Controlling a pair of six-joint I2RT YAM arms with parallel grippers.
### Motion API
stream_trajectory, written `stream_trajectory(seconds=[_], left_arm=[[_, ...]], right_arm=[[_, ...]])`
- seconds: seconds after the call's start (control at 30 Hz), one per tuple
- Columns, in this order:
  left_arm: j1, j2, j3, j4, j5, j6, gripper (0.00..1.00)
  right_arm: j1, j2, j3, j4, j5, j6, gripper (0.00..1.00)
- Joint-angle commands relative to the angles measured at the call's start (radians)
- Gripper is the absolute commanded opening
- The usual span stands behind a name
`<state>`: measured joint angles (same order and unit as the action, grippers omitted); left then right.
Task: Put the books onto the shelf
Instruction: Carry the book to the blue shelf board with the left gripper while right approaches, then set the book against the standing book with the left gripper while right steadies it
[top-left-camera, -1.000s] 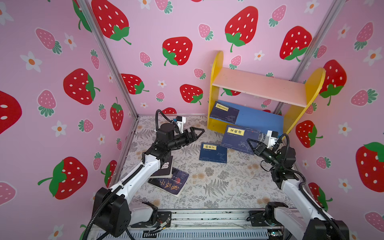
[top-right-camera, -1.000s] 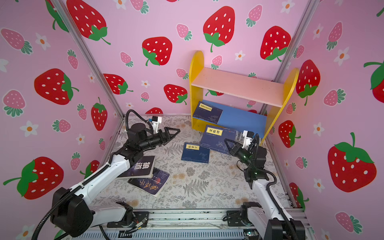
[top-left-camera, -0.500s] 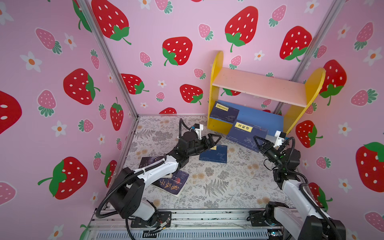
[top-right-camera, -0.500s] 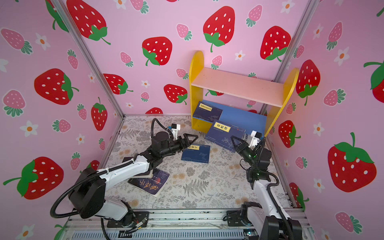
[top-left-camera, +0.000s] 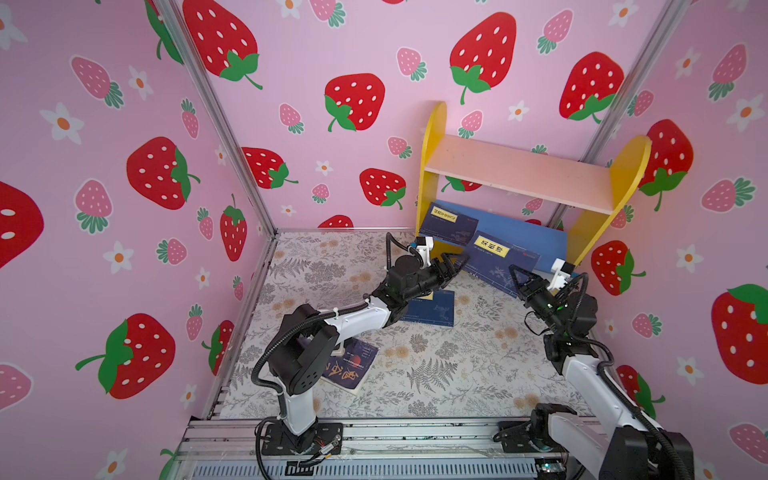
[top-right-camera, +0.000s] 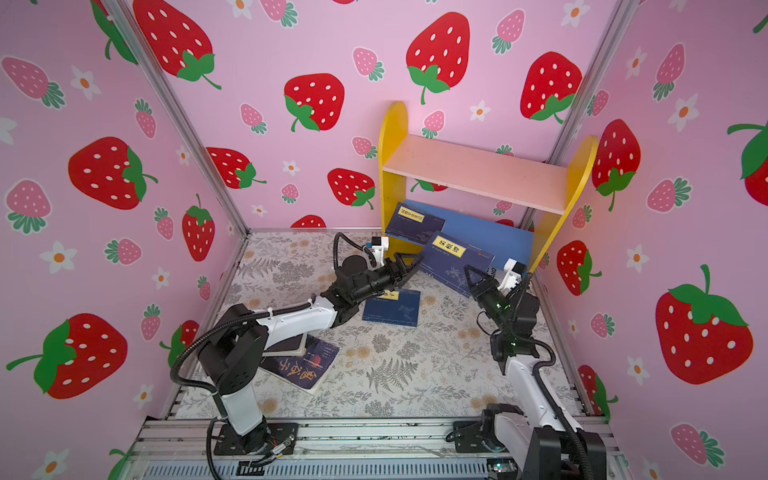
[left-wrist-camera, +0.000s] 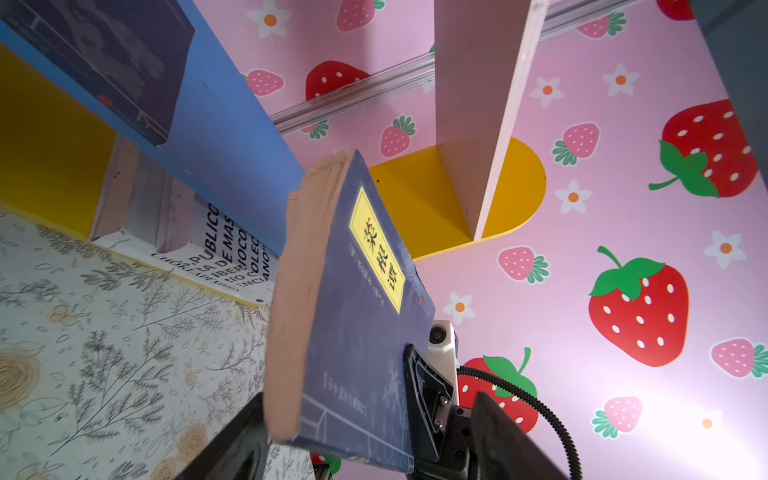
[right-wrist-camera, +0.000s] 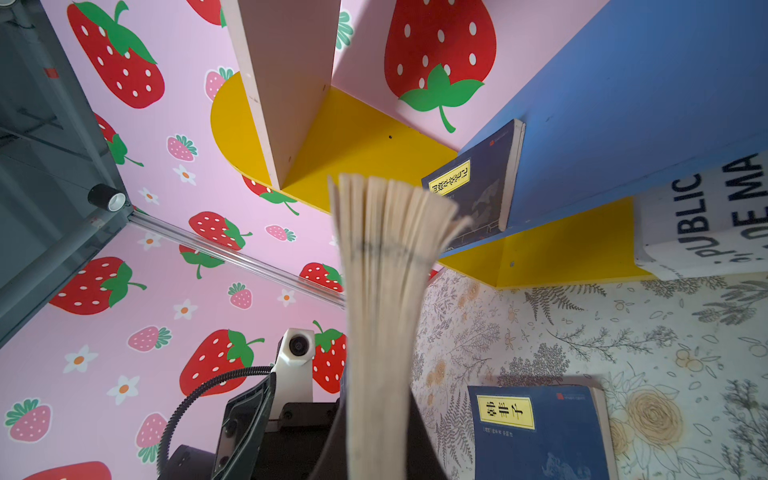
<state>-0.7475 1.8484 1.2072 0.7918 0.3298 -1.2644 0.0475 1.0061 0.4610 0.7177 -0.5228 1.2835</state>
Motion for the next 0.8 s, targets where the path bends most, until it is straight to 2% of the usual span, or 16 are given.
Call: stream_trajectory(seconds=[0.0, 0.1, 0.27, 0.4, 0.47, 0.53, 0.57, 0.63, 0.77], left_arm=[[-0.006, 0.042, 0.075, 0.079, -0.021, -0.047, 0.71], [-0.006, 0.067, 0.122, 0.052, -0.027, -0.033, 0.59], [-0.002, 0.089, 0.183, -0.029, -0.076, 0.018, 0.27], [0.013, 0.111, 0.238, -0.085, -0.111, 0.055, 0.15], [0.025, 0.129, 0.270, -0.102, -0.120, 0.066, 0.12], [0.041, 0.153, 0.305, -0.118, -0.127, 0.072, 0.07], [0.050, 0.162, 0.321, -0.117, -0.129, 0.076, 0.07], [0.070, 0.186, 0.353, -0.124, -0.144, 0.085, 0.00], [0.114, 0.253, 0.438, -0.123, -0.140, 0.078, 0.00]], right_arm=[[0.036, 0.032, 0.060, 0.058, 0.057, 0.011, 0.03], [0.069, 0.083, 0.078, 0.097, 0.090, 0.015, 0.03], [0.118, 0.166, 0.129, 0.122, 0.139, -0.017, 0.03], [0.133, 0.245, 0.188, 0.127, 0.158, -0.049, 0.03], [0.134, 0.293, 0.225, 0.129, 0.160, -0.061, 0.06], [0.137, 0.353, 0.276, 0.130, 0.147, -0.081, 0.17], [0.138, 0.385, 0.300, 0.128, 0.143, -0.092, 0.27], [0.137, 0.438, 0.338, 0.127, 0.149, -0.105, 0.44], [0.136, 0.536, 0.418, 0.099, 0.162, -0.151, 0.59]])
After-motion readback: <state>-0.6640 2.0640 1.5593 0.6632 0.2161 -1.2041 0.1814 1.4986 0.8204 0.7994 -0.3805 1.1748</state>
